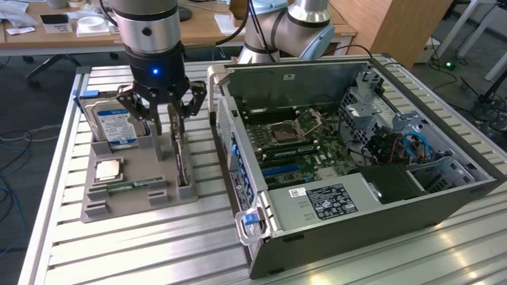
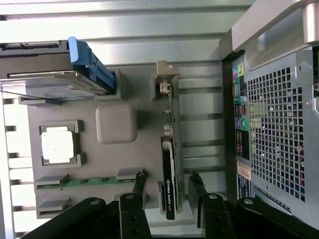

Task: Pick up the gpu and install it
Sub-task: 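Pick up the gpu and move the gpu toward the slot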

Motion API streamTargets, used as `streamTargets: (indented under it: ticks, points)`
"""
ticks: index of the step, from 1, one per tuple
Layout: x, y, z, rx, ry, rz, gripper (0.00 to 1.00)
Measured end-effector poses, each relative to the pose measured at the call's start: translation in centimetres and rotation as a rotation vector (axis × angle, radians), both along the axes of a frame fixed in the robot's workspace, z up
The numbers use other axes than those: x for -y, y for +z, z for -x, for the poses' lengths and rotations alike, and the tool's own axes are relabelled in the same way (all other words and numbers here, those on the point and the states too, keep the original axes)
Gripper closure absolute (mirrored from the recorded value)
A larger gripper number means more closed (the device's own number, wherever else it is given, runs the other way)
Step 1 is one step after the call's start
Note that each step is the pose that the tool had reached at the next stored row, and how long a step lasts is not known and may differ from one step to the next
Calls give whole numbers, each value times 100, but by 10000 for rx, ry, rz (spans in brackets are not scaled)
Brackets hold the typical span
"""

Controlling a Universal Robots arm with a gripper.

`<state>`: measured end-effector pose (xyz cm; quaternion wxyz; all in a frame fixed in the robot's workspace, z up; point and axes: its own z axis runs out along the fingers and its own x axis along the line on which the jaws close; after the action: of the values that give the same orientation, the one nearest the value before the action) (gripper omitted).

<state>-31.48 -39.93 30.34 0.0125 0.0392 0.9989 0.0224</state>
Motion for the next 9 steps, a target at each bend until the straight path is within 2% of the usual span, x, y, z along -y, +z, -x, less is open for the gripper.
streamTargets:
  ticks: [4, 9]
  points:
    - [0, -44, -10, 0, 2, 0, 53]
    - [0, -45, -11, -1, 3, 1, 53]
